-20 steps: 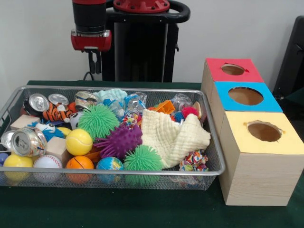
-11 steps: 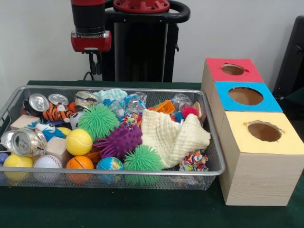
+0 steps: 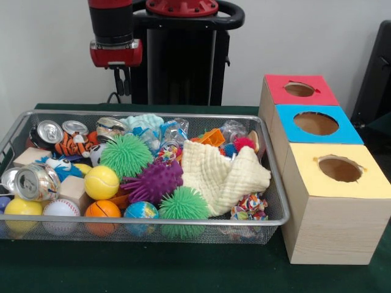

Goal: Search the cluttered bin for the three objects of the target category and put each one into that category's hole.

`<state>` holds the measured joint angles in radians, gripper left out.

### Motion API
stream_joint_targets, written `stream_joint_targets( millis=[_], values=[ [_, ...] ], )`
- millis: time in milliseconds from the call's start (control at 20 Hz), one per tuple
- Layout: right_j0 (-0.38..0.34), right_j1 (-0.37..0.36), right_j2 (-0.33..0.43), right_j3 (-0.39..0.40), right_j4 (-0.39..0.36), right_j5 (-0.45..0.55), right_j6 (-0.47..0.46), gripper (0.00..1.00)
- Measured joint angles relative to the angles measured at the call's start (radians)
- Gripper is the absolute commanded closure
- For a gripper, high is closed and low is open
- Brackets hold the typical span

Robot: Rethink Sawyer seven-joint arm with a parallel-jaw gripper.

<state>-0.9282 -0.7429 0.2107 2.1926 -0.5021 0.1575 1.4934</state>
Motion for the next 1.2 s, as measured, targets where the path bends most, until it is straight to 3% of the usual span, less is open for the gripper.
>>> stream_joint_targets(
  millis=[600,1200],
  values=[
    [-0.037,0.015,0.039,-0.061,0.037,0.125,0.0,1.0],
    [-0.12,0.061,0.09,-0.123,0.039,0.201,0.0,1.0]
  ],
)
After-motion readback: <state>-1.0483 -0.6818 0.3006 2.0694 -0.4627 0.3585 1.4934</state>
